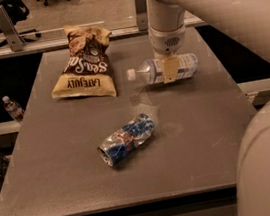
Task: Knock blue plastic bottle over
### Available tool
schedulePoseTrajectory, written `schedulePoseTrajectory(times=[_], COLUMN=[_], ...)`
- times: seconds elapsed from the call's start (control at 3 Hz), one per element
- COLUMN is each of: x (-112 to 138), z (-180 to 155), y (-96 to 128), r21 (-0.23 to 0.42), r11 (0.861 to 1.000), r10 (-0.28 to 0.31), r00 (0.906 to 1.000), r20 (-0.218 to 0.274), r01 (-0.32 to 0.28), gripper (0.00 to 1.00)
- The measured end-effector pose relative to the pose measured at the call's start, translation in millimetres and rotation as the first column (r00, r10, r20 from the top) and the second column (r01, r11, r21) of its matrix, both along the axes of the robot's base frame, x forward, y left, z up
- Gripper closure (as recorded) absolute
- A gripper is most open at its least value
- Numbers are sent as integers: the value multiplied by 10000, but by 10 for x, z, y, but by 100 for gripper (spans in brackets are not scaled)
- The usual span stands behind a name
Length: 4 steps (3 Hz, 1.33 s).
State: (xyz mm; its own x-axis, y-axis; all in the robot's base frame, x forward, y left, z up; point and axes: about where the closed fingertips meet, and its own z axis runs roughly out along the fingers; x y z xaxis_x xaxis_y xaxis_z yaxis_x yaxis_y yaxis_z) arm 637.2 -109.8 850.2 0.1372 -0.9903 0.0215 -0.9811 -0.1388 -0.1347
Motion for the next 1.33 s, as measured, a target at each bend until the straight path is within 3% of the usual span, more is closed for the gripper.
schedulePoseTrajectory(times=[0.67,1.0,1.33], x=[31,43,43], z=[-30,-44,-44], y=[17,24,24], r21=[39,54,55], r11=[10000,10000,10000], r10=[17,24,24], r00=[10000,10000,10000], r20=[69,94,96], r01=[-17,-25,-24], gripper=[12,0,0])
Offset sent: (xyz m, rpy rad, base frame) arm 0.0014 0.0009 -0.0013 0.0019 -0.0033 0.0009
